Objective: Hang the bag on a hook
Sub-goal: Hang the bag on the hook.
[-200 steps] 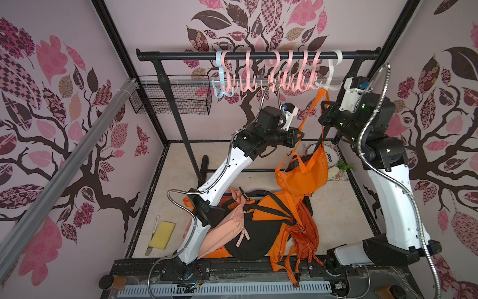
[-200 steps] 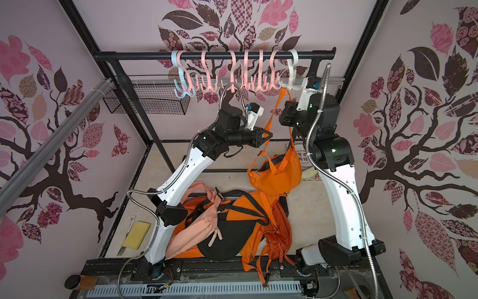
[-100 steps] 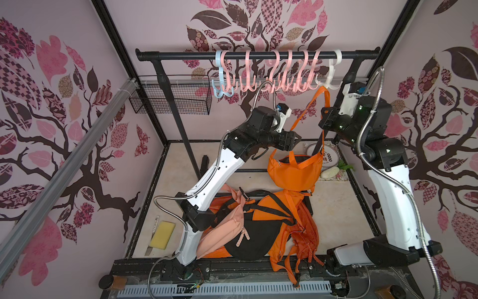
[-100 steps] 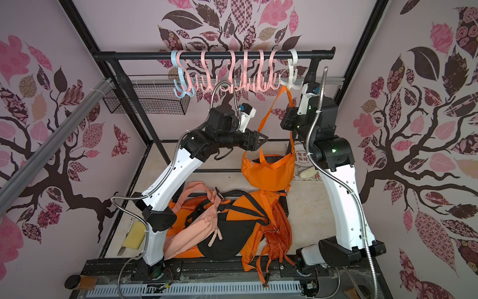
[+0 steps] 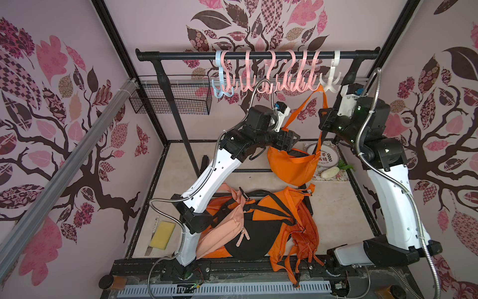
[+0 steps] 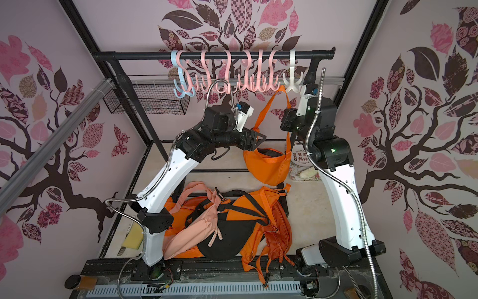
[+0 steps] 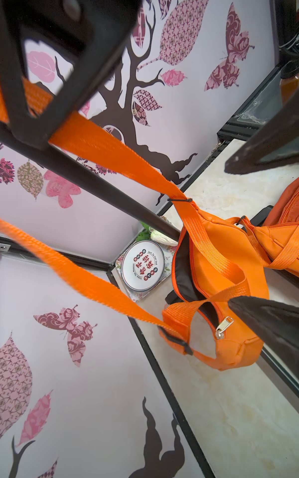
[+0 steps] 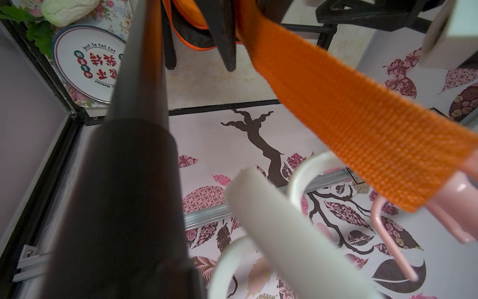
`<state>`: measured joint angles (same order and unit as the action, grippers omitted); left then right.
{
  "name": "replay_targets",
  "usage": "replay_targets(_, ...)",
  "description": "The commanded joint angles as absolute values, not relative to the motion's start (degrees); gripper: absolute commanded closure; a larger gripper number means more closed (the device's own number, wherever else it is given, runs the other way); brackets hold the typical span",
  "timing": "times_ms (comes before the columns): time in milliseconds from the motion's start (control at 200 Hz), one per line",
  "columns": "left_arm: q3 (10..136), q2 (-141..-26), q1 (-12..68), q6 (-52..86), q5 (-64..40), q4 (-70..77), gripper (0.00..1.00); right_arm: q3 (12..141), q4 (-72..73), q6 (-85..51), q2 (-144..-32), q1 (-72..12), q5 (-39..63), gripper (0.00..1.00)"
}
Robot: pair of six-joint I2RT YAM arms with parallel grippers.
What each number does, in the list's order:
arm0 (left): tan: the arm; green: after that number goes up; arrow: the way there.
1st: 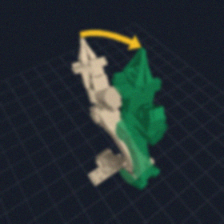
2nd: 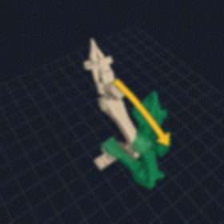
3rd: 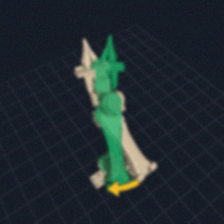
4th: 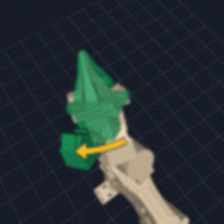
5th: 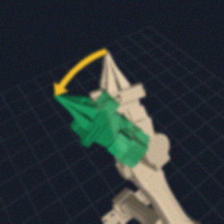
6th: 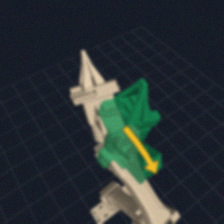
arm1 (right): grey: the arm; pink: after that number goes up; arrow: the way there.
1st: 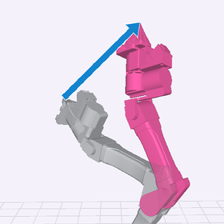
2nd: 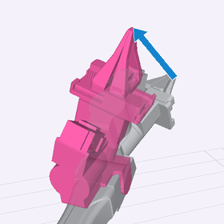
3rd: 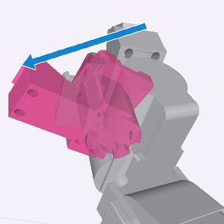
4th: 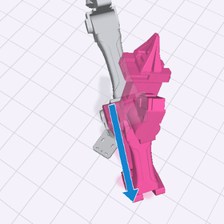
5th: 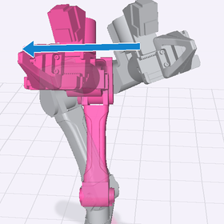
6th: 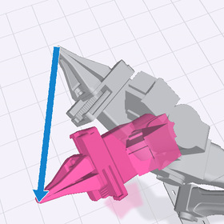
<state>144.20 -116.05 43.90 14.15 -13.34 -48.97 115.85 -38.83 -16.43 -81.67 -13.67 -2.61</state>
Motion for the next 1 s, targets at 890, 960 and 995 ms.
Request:
replay_targets(890, 134.08, -112.82, 43.74, 9.82, -5.3, -19.71, 0.23, 117.95, -30.93, -15.58, -75.89, -13.28, 0.89, 0.45)
replay_targets(960, 132.47, -110.8, 43.81, 8.8, -6.03, -20.43, 0.21, 117.35, -31.16, -15.69, -74.58, -13.28, 0.79, 0.39)
replay_targets(995, 130.73, -109.54, 43.78, 8.38, -6.5, -20.2, 0.19, 116.38, -30.8, -15.94, -73.6, -13.28, 1.04, 0.37)
